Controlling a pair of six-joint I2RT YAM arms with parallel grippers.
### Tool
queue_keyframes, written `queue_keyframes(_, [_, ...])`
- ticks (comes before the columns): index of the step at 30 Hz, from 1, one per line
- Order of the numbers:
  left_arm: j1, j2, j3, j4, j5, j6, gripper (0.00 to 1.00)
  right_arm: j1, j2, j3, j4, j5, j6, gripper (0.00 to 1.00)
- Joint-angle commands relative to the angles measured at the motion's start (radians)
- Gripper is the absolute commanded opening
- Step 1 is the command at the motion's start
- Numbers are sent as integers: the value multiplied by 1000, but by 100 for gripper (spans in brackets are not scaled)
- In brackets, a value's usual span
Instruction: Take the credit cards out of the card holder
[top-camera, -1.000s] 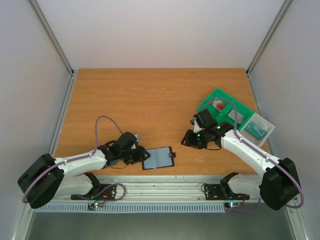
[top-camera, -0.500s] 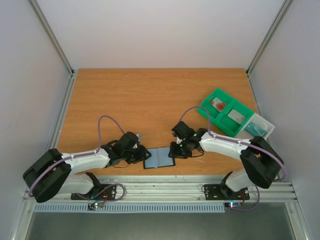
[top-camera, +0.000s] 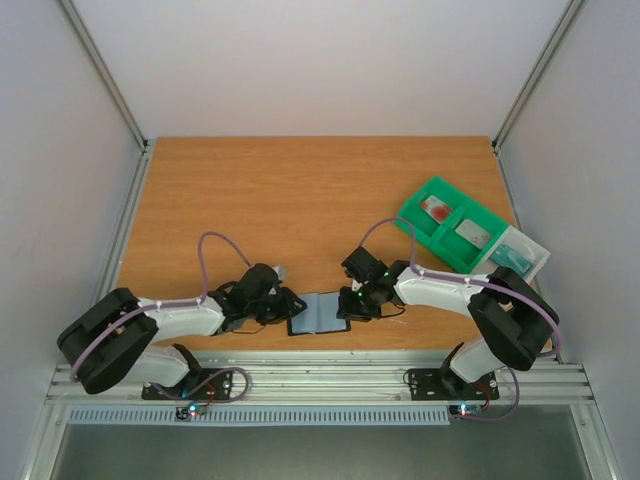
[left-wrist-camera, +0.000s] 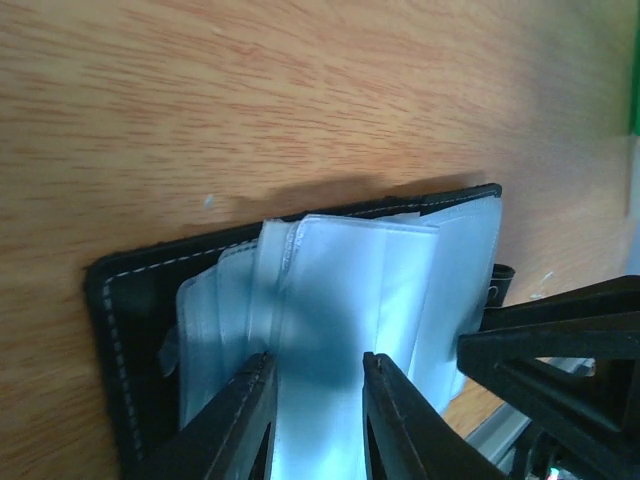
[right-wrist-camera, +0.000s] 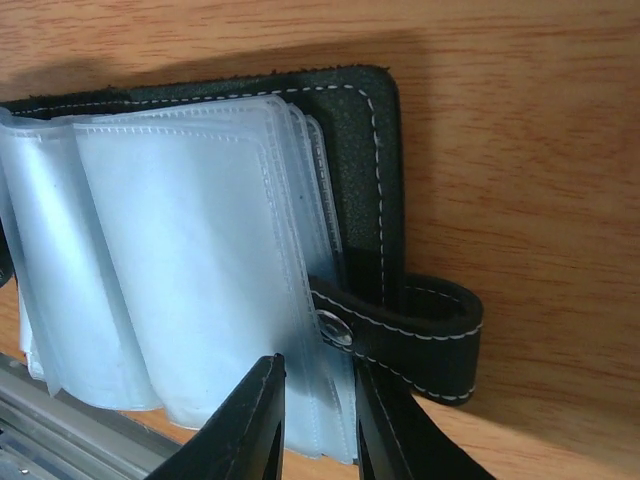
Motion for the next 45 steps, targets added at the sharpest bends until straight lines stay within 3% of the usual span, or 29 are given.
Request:
queue_keyframes(1, [-5,67,-34,63,33,-35,26,9,29,-43,96,38,42,21])
queue_keyframes(6, [-6,20,-14,4,12,-23,27,10,-24,-46,78,85,37,20])
queue_keyframes(11, [-5,-103,22,-162,-43,12,38,10,-140,-8,-25,170,10,28])
queue_keyframes(15, [-5,-227,93,-360,-135,68,62,10,-259,23,-126,251,-14,37])
queue_keyframes(19, [-6,-331,188,-560,-238,150,77,10,-371,80,-240,331,-55,44])
queue_keyframes(21, [-6,-377,247,-655,-283,209,96,10,-433,117,-302,395,-76,47])
queue_keyframes(22, [-5,-394,273,-700,-298,231,99,10,-455,136,-330,415,-90,50])
queue_keyframes(29, [-6,-527,470,-880,-378,390,99,10,-536,321,-501,515,-193,76])
queue_keyframes(33, [-5,-590,566,-935,-427,446,99,10,-572,380,-550,517,-211,98])
queue_keyframes(39, [-5,-597,669,-1033,-485,518,99,10,-622,473,-619,521,-209,98])
queue_keyframes(45, [-6,-617,665,-1030,-490,527,99,10,-641,525,-635,513,-205,98])
